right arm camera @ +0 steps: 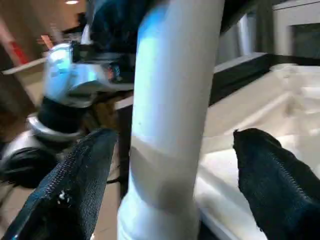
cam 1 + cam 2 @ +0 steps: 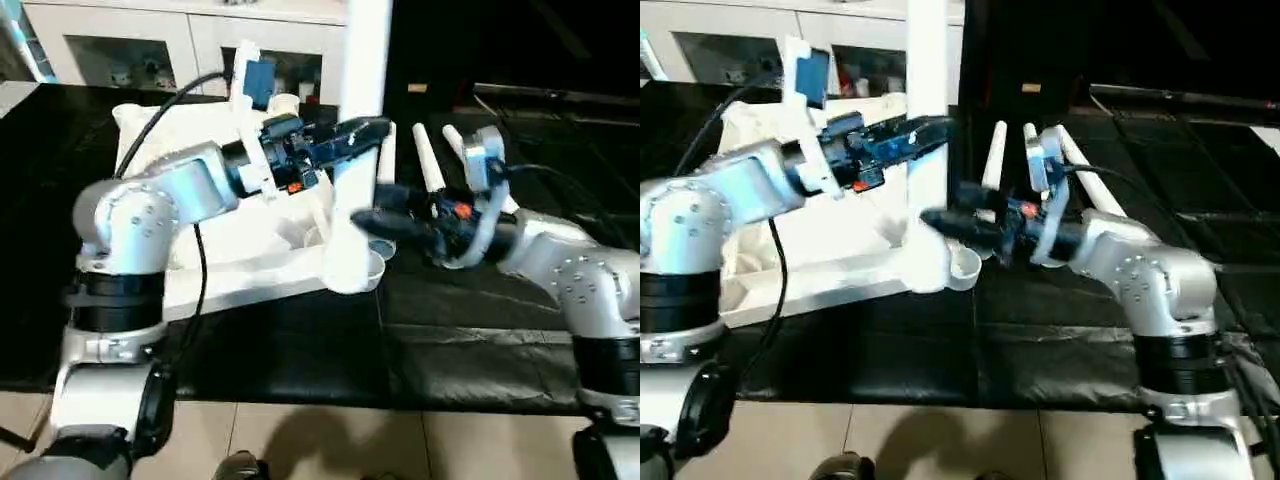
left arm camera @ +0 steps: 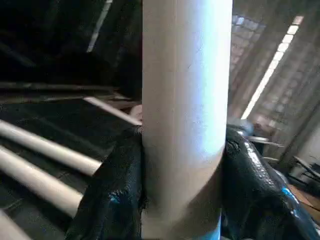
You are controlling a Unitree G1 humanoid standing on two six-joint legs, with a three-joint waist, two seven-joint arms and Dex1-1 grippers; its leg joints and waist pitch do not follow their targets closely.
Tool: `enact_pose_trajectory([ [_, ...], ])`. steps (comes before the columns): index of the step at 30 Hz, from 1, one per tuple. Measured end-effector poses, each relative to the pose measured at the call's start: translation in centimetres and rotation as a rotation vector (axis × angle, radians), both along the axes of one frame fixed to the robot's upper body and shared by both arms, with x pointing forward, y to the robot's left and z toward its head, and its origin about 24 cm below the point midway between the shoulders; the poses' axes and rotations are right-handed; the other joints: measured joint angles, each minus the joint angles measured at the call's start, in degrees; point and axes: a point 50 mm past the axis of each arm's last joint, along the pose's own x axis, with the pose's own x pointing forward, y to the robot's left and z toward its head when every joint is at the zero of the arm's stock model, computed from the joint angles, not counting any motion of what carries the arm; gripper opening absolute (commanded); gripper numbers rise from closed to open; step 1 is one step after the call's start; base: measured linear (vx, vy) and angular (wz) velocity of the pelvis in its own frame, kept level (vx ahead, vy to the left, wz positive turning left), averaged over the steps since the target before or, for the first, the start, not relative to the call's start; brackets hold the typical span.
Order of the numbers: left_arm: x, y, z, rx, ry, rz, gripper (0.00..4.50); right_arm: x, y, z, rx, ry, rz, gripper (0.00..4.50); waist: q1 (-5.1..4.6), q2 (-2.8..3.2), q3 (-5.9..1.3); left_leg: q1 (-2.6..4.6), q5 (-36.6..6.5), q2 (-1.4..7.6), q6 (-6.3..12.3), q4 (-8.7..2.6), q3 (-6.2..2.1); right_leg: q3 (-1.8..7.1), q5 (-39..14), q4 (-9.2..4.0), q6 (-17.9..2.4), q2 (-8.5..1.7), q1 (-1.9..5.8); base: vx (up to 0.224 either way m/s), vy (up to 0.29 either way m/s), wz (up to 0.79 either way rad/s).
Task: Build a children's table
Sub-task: Pick table leg
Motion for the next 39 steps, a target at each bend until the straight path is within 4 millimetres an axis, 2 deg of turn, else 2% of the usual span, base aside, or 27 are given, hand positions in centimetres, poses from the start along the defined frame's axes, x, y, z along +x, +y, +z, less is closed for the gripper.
enact_pose_trajectory([
  [10, -0.6, -1.1, 0.0, 0.029, -0.022, -0.105, 1.85, -0.5, 1.1, -0.6, -0.037, 0.036, 0.113, 3.11, 0.11, -0.02, -0.01, 0.02, 0.1, 0.01, -0.1, 0.03, 0.04, -0.01, 0.0, 0.16, 0.0, -0.02, -0.02, 0.0, 0.0, 0.0],
  [26, -1.1, -1.9, 0.3, 0.061, -0.054, -0.174, 1.85, -0.4, 1.9, -0.8, -0.057, 0.048, 0.178, 3.09, 0.19, -0.07, -0.04, 0.02, 0.1, 0.01, -0.14, 0.03, 0.05, -0.02, 0.0, 0.18, 0.0, -0.02, -0.02, 0.0, 0.0, 0.0],
  [33, -1.1, -2.1, 0.3, 0.07, -0.058, -0.182, 1.85, -0.6, 2.0, -0.8, -0.052, 0.049, 0.201, 2.4, 0.15, -0.07, -0.04, 0.02, 0.1, 0.01, -0.15, 0.04, 0.05, -0.02, 0.0, 0.19, 0.0, -0.02, -0.02, 0.0, 0.0, 0.0],
  [39, -1.0, -2.1, 0.2, 0.076, -0.053, -0.175, 1.85, -0.6, 2.0, -0.9, -0.065, 0.046, 0.206, 2.04, 0.17, -0.07, -0.04, 0.02, 0.1, 0.01, -0.15, 0.04, 0.05, -0.02, 0.0, 0.19, 0.0, -0.02, -0.02, 0.0, 0.0, 0.0],
])
